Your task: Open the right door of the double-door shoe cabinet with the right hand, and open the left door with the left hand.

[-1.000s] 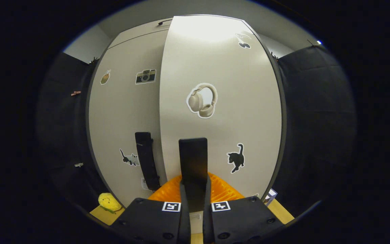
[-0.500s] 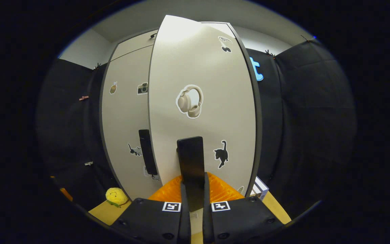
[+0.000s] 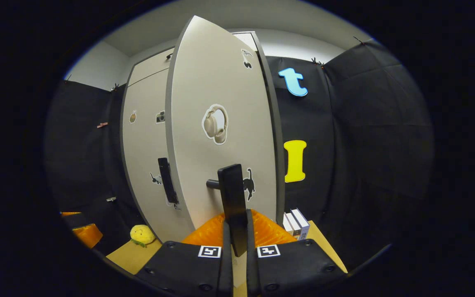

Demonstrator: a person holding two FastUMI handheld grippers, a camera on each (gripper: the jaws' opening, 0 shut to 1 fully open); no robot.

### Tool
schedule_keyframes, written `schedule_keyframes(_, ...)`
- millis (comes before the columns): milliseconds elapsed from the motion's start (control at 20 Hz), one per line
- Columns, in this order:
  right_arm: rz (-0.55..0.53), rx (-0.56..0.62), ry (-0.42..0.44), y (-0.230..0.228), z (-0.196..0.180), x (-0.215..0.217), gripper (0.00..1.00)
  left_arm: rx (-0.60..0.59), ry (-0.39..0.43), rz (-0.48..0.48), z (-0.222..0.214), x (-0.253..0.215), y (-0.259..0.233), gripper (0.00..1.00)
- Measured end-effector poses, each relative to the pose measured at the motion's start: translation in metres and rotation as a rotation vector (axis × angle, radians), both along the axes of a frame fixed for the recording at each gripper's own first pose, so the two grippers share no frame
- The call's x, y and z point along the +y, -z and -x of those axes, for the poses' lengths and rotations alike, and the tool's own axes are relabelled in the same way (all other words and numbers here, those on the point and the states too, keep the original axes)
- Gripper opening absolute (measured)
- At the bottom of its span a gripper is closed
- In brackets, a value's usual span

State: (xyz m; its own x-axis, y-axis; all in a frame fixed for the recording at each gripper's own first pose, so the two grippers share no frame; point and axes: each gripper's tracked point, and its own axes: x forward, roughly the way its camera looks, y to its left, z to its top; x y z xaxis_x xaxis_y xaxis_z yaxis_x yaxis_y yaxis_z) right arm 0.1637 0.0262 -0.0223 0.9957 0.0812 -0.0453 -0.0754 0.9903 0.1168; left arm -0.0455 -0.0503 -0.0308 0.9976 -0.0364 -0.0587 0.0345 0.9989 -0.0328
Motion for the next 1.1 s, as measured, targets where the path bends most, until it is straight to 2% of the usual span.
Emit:
schedule_keyframes(450,0.026,-0.008,0.012,-0.003,0.005,-0.025,0.16,-0.01,0.056,0.001,-0.01,-0.032,-0.007,0.95)
schedule_keyframes(700,0.093,-0.013,0.037,-0.003,0.003,-0.052,0.16,-0.027,0.046,0.015,-0.027,-0.044,-0.016,0.95)
schedule_keyframes(850,0.078,-0.014,0.056,-0.005,-0.002,-0.069,0.08,-0.041,0.032,0.005,-0.04,-0.05,-0.024,0.95)
schedule_keyframes(1000,0.026,0.012,-0.004,-0.002,0.002,-0.06,0.08,-0.048,0.023,0.0,-0.051,-0.057,-0.028,0.95)
schedule_keyframes(1100,0.051,-0.005,0.014,-0.005,-0.002,-0.067,0.08,-0.047,0.018,-0.003,-0.058,-0.06,-0.03,0.95)
